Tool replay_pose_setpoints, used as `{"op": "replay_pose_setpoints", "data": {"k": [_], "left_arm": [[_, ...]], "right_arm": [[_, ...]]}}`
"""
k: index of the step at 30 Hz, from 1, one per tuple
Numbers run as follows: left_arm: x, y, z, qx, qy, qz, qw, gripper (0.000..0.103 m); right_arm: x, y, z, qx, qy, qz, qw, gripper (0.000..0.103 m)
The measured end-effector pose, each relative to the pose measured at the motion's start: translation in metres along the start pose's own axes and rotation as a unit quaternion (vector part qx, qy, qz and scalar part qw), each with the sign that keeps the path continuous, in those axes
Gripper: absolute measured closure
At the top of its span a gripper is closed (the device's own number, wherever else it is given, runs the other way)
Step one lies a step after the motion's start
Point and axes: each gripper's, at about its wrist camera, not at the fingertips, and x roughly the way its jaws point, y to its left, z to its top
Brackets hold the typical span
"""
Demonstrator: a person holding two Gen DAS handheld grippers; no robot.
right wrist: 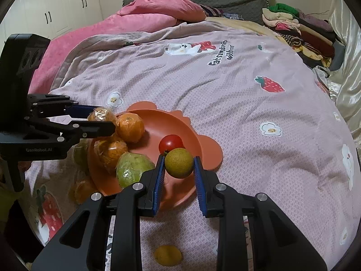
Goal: Organize fruits
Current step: 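Carry both fruits over the orange plate while the right gripper opens to drop the yellow fruit, then open the left gripper to release the wrapped orange onto the plate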
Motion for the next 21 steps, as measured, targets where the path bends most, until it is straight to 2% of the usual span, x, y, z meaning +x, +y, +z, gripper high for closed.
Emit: {"op": "replay_pose_setpoints", "data": {"k": [8, 21], "left_arm": [[0.002, -0.002, 0.0, 0.003, -0.004, -0.007, 1.0, 0.072], [0.005, -0.001, 0.0, -0.004, -0.016, -0.016, 0.9997, 0.072]], "right_arm": [[-0.003, 0.0, 0.001, 0.0, -0.004, 0.0, 1.0, 0.078], [-0.01, 0.001, -0.002, 0.004, -0.012, 0.002, 1.0, 0.067]]}}
